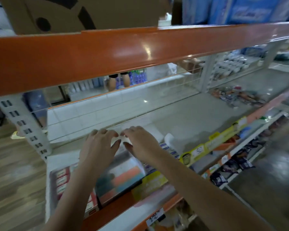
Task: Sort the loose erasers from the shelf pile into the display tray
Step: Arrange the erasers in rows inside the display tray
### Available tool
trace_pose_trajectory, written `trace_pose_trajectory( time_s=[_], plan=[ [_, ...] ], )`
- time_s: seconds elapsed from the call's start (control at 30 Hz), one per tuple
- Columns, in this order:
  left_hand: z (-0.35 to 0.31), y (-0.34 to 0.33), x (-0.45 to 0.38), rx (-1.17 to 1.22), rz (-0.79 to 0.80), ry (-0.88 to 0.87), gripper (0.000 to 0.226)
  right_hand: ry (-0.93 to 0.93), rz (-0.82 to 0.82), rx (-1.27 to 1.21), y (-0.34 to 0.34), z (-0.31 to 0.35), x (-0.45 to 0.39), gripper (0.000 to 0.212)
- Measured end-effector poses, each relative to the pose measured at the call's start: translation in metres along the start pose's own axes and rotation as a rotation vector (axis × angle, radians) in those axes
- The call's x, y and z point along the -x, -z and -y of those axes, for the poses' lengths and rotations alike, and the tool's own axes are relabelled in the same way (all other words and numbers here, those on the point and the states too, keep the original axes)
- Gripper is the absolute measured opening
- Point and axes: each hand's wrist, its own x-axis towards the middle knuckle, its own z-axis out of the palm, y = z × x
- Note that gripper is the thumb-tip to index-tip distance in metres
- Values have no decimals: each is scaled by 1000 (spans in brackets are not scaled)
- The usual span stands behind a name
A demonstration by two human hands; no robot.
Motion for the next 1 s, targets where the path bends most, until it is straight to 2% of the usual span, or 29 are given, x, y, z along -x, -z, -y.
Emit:
trace_pose_trajectory(
  time_s=[0.1,0.27,0.53,0.7,1.0],
  plan=[
    [-60,-10,-38,5,24,-127,31,-95,-6,135,42,-62,11,40],
    [-182,-44,-96,59,88,-319,36,-353,-10,204,100,-178,50,41],
    [-366,-124,-174,45,303,-399,43,-604,72,269,181,-348,114,43],
    [-430,-166,-218,72,395,-366,43,-691,43,200,206,-428,138,43],
    [-510,-238,-331,102,336,-455,36,-739,11,166,234,-558,126,41]
  ],
)
